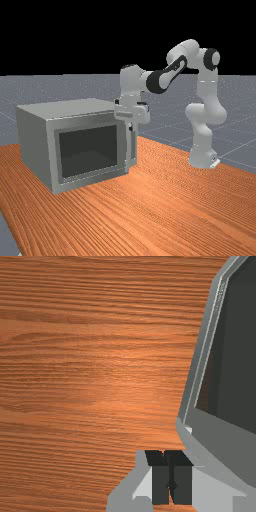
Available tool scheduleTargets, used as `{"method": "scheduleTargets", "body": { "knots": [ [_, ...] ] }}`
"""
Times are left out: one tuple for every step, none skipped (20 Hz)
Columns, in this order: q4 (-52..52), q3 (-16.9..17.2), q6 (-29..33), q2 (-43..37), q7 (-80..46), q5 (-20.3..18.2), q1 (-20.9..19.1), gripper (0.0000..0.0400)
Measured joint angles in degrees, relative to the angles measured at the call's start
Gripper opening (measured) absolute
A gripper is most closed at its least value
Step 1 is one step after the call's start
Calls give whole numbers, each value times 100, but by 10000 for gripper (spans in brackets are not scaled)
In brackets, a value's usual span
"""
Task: Open the microwave
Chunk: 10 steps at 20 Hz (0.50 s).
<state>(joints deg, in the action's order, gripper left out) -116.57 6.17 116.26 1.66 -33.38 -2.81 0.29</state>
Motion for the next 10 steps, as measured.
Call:
{"method": "scheduleTargets", "body": {
  "knots": [
    [-22,1,-14,-15,-337,-22,1,7],
    [-26,-2,-43,-14,-588,-37,6,4],
    [-25,-6,-77,-11,-747,-47,13,3],
    [-19,-1,-171,-16,-845,-52,17,2],
    [6,14,-337,-22,-901,-50,11,1],
    [63,31,-498,-26,-938,-50,-4,1],
    [194,44,-680,-46,-969,-52,-21,0],
    [344,52,-844,-118,-994,-46,-32,0],
    [537,68,-983,-216,-1010,-41,-40,0],
    [811,127,-1081,-292,-1012,-48,-63,0]
  ]
}}
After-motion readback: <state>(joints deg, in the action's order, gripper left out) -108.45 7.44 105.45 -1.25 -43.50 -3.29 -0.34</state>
